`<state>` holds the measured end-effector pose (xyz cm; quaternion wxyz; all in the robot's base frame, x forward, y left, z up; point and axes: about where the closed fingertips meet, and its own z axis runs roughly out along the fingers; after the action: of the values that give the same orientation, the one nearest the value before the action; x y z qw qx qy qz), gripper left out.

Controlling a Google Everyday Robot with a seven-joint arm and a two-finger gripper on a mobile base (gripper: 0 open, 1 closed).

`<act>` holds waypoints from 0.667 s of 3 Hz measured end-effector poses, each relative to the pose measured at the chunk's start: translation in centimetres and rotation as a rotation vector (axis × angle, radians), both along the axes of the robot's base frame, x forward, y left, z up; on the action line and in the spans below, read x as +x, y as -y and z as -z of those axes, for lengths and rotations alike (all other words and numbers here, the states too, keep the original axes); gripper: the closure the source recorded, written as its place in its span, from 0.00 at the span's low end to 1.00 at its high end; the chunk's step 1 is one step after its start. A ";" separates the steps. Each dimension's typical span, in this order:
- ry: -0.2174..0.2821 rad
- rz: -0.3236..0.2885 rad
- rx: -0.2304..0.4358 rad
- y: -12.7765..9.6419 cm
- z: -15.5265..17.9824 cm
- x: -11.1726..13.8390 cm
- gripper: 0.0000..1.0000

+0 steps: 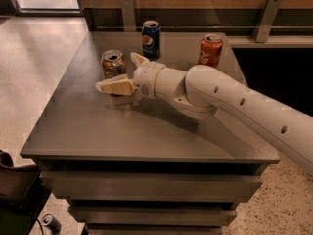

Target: Knock orange can over

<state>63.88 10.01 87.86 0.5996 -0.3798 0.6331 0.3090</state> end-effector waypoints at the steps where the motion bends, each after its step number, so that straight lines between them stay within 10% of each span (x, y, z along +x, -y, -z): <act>1: 0.001 -0.004 0.000 -0.2 -0.1 -0.1 0.40; 2: 0.001 -0.007 0.001 -0.4 -0.1 -0.2 0.64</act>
Offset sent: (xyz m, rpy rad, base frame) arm -0.0007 0.0019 0.0006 0.0004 -0.0008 0.0032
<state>63.72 10.45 87.98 0.5990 -0.3822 0.6311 0.3111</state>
